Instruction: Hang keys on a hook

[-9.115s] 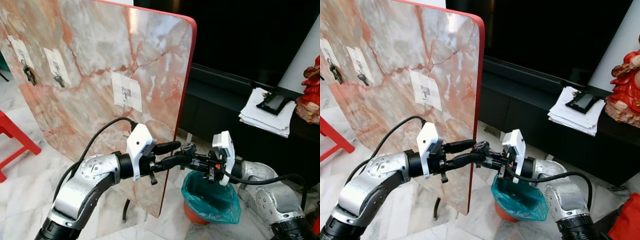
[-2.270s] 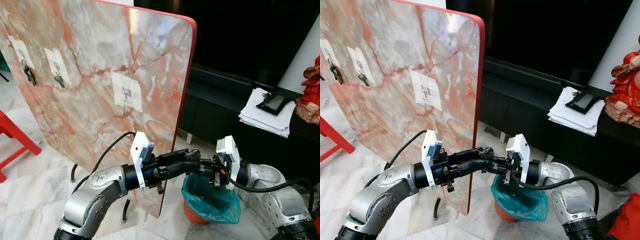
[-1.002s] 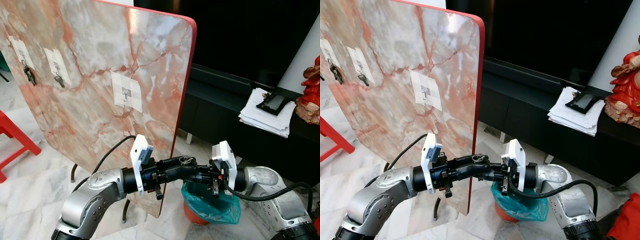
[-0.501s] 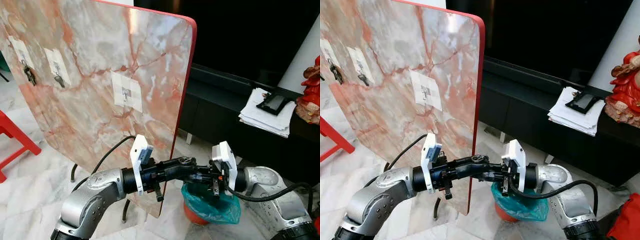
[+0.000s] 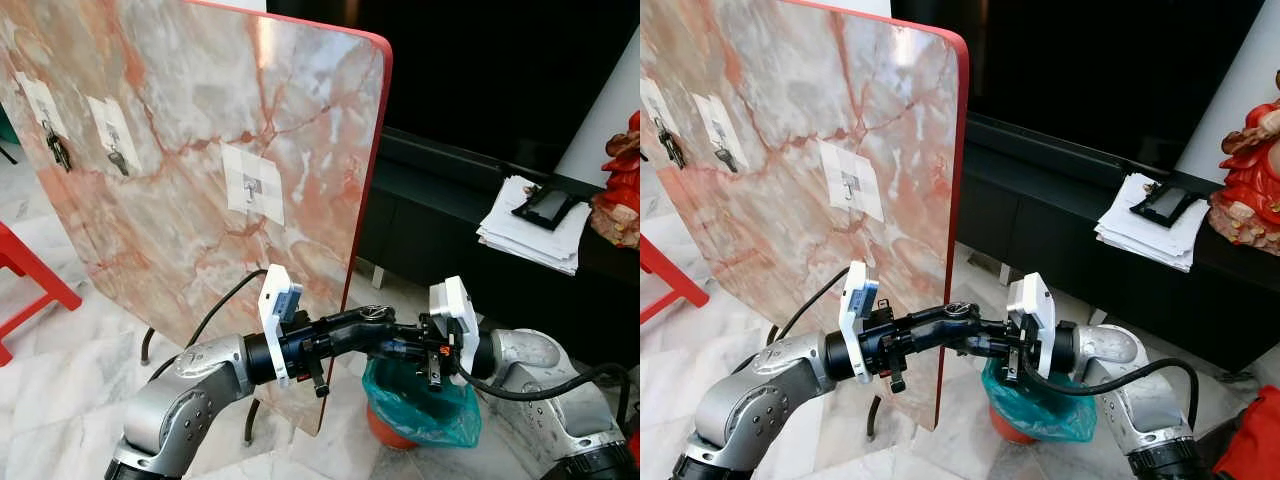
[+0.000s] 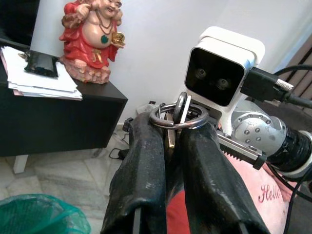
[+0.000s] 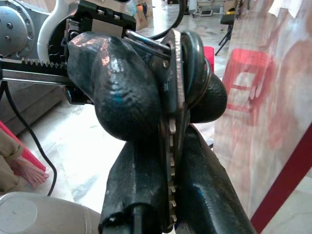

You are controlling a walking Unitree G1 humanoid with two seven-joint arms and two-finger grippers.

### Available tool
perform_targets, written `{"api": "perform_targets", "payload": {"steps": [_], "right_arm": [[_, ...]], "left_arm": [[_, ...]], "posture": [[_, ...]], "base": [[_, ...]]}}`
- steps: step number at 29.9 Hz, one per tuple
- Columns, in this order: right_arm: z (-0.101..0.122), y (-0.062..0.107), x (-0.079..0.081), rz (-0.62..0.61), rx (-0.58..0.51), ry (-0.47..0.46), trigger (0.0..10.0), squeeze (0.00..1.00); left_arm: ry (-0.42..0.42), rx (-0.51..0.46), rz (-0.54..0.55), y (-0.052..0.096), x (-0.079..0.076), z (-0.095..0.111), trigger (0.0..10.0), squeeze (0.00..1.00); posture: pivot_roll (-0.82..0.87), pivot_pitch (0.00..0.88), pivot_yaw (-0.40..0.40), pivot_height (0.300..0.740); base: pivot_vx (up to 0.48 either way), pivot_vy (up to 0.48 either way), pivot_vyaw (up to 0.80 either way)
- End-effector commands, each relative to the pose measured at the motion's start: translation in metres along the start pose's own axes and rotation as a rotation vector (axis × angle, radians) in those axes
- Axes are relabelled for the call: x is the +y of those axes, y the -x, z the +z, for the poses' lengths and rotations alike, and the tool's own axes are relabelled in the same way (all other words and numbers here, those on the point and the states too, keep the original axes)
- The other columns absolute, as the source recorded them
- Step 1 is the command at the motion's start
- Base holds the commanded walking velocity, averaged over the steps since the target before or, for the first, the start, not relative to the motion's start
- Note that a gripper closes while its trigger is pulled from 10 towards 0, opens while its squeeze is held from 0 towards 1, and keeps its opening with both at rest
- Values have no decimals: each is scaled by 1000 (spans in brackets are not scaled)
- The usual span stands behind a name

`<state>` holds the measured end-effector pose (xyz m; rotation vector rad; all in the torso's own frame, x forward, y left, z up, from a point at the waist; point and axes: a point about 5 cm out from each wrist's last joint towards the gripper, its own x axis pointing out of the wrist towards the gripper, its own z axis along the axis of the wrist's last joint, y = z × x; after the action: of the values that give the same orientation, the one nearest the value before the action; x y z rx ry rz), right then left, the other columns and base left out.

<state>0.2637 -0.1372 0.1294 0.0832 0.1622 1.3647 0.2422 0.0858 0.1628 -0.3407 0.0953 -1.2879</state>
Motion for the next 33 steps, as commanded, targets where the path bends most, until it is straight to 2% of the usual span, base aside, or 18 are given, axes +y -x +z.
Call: {"api": "perform_targets", "payload": {"steps": [1,4,7,11,12,14,16,18,19,20,21,23,24,33], "right_arm": [[-6,-1,1,-16,35,1,0,0],[-10,-1,1,-22,46,-9,0,0],[-10,-1,1,-26,43,-10,0,0],[-10,-1,1,-26,40,-11,0,0],[-10,-1,1,-25,42,-10,0,0],[-10,-1,1,-24,42,-11,0,0],[-10,0,1,-22,46,-11,0,0],[-10,0,1,-22,46,-11,0,0],[-12,0,1,-22,63,-9,0,0],[-13,1,1,-22,69,-9,0,0],[-14,1,1,-23,71,-9,0,0],[-14,1,1,-24,71,-10,0,0],[-14,1,1,-24,72,-10,0,0],[-18,3,0,-26,93,-10,0,0]], "left_arm": [[-35,-64,-116,-8,-15,14,0,0],[-72,-30,-92,-10,-13,11,0,0],[-71,-33,-84,-11,-12,10,0,0],[-42,-106,-88,-16,-15,13,0,0],[-34,-150,-102,-19,-17,17,0,0],[-34,-151,-106,-20,-18,18,0,0],[-88,-48,-90,-23,-16,10,0,0],[-88,-48,-90,-23,-16,10,0,0],[-173,54,-75,-24,-14,2,1529,0],[-197,75,-71,-24,-13,0,1529,0],[-206,74,-66,-23,-13,1,8588,0],[-207,68,-62,-23,-13,3,8588,0],[-206,62,-60,-23,-12,5,10000,0],[-250,56,-28,-9,-7,19,10000,0]], "posture": [[-25,0,-92,740],[-23,0,-92,740],[-23,0,-92,740],[-26,0,-91,740],[-26,0,-92,740],[-26,0,-92,740],[-26,0,-92,740],[-26,0,-92,740],[-27,0,-90,740],[-27,0,-90,740],[-27,0,-90,740],[-27,0,-90,740],[-25,0,-90,740],[-20,0,-93,740]], "base": [[0,0,0],[0,0,0],[0,0,0],[0,0,0],[0,0,0],[0,0,0],[0,0,0],[0,0,0],[0,0,0],[0,0,0],[0,0,0],[0,0,0],[0,0,0],[0,0,0]]}}
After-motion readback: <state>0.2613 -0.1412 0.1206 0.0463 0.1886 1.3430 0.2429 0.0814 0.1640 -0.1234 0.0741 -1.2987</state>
